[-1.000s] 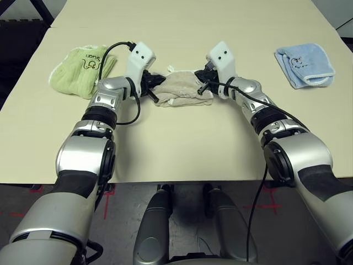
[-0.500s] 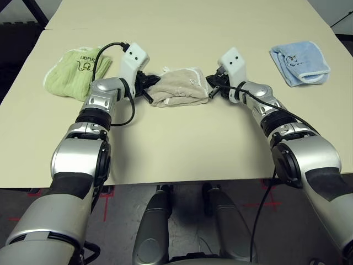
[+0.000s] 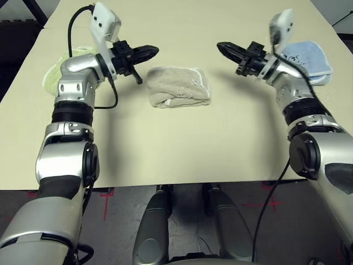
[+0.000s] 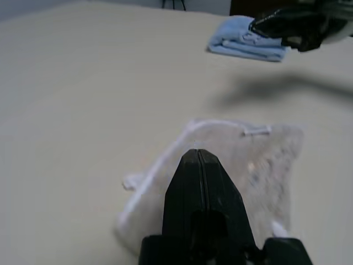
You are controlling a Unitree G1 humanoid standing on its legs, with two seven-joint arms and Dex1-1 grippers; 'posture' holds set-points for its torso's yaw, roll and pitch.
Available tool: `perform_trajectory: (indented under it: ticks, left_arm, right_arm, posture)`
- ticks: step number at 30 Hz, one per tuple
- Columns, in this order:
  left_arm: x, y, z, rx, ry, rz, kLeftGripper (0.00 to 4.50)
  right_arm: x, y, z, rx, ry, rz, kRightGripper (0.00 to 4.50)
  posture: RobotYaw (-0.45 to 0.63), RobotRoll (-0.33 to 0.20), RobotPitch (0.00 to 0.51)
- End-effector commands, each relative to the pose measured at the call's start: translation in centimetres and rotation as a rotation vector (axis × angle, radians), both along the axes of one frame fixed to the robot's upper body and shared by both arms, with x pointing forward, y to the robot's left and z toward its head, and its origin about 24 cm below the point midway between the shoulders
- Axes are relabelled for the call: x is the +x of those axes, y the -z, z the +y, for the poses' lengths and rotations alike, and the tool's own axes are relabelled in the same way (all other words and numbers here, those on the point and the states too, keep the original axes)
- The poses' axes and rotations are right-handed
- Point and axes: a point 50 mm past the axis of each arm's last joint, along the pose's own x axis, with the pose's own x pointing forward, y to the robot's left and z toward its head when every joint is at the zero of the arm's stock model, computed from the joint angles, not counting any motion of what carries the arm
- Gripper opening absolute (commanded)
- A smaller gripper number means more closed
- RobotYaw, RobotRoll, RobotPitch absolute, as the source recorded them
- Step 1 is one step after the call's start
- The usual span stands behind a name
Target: Fold the towel and set it aside.
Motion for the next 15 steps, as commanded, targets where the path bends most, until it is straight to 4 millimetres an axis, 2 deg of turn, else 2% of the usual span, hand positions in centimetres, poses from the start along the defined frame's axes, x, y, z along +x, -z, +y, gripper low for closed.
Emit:
perform_trajectory:
  ticks: [1,3,8,15]
  left_arm:
    - [-0.9,0.2,-0.3,0.046,0.030,-0.016,0.05]
    - [-1.1,0.6,-0.4,0.039,0.037,-0.015,0.05]
    - [-1.4,1.5,-0.5,0.058,0.064,-0.023,0.05]
    - [-2.5,2.8,0.0,0.119,0.125,0.029,0.05]
  right_arm:
    - [-0.6,0.8,-1.0,0.017,-0.033,0.061,0.00]
    - [-1.0,1.5,-1.4,-0.015,-0.048,0.077,0.00]
    - [-1.9,3.6,-1.8,-0.242,-0.098,0.062,0.00]
    - [-2.3,4.6,-2.1,-0.270,-0.181,0.203,0.00]
  posture:
    - [0.03,0.000,0.233]
    - [0.03,0.000,0.233]
    - [0.03,0.000,0.233]
    - [0.03,0.000,0.228]
